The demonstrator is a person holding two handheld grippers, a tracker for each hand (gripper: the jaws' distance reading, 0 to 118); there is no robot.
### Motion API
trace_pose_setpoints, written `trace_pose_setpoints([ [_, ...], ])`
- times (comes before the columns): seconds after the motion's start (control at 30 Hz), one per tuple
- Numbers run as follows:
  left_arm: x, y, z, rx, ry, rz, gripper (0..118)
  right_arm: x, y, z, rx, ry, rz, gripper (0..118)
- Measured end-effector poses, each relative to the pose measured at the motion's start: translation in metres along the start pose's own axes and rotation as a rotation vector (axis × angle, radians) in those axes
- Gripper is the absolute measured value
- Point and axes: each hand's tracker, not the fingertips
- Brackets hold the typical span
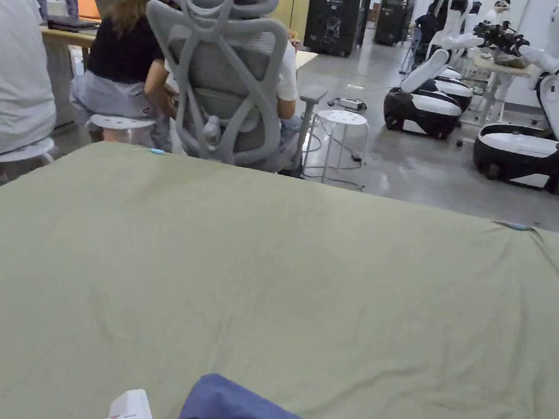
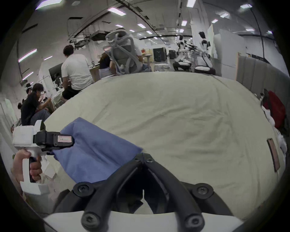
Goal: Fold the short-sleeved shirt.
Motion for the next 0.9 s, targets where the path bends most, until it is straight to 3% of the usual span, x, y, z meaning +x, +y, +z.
trace_pose_setpoints([
  [0.13, -0.045, 0.056, 0.045, 0.020, 0.082, -0.012, 20, -0.062, 0.013, -0.025, 0.004, 0.055, 0.077, 0],
  [0.3, -0.099, 0.118, 0.091, 0.050, 0.155, 0.017, 20, -0.124, 0.024, -0.051, 0.008, 0.135, 0.100, 0],
  [0.47, -0.140, 0.166, 0.114, 0.062, 0.221, 0.028, 20, -0.161, 0.031, -0.068, -0.002, 0.167, 0.129, 0],
  [0.63, -0.160, 0.170, 0.113, 0.039, 0.190, 0.031, 21, -0.170, 0.029, -0.078, -0.015, 0.178, 0.141, 0],
  [0.67, -0.160, 0.168, 0.116, 0.060, 0.191, 0.030, 25, -0.170, 0.028, -0.080, -0.020, 0.176, 0.141, 0],
  [0.77, -0.166, 0.172, 0.135, 0.204, 0.229, 0.054, 78, -0.167, 0.028, -0.081, -0.031, 0.166, 0.134, 0],
  [0.8, -0.171, 0.176, 0.146, 0.228, 0.214, 0.088, 86, -0.166, 0.028, -0.080, -0.029, 0.164, 0.131, 0],
  [0.87, -0.180, 0.185, 0.167, 0.266, 0.234, 0.137, 74, -0.164, 0.030, -0.076, -0.020, 0.163, 0.125, 0],
  [0.9, -0.178, 0.187, 0.176, 0.284, 0.283, 0.133, 54, -0.163, 0.031, -0.074, -0.015, 0.162, 0.124, 0],
])
